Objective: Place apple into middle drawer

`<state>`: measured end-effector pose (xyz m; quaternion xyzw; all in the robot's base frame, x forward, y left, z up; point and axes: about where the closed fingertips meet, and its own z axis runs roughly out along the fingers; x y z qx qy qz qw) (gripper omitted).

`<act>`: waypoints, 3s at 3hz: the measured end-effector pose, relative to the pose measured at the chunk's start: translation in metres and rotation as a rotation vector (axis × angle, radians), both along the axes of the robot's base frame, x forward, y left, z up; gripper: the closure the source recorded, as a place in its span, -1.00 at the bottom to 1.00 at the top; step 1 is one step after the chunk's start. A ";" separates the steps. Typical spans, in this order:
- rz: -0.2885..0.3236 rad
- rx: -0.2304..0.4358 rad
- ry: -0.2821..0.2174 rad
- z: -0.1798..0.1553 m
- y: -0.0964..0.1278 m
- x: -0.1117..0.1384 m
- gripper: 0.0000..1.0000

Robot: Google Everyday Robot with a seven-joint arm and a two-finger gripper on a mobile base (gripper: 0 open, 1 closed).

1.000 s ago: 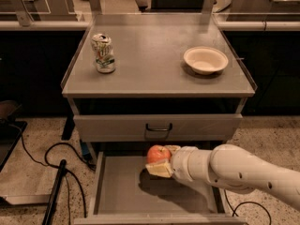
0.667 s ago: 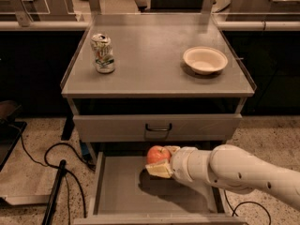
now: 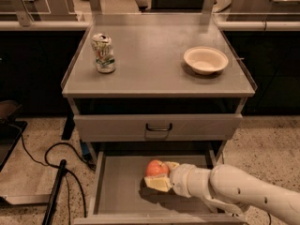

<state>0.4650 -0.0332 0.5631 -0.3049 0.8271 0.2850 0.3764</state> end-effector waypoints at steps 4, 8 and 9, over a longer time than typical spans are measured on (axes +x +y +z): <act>-0.060 0.091 0.135 -0.081 0.003 -0.006 1.00; -0.075 0.006 0.263 -0.185 0.002 0.031 1.00; -0.060 0.001 0.289 -0.196 0.006 0.026 1.00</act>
Offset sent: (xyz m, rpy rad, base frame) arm -0.0112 0.0011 -0.0847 0.1223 0.1535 -0.0733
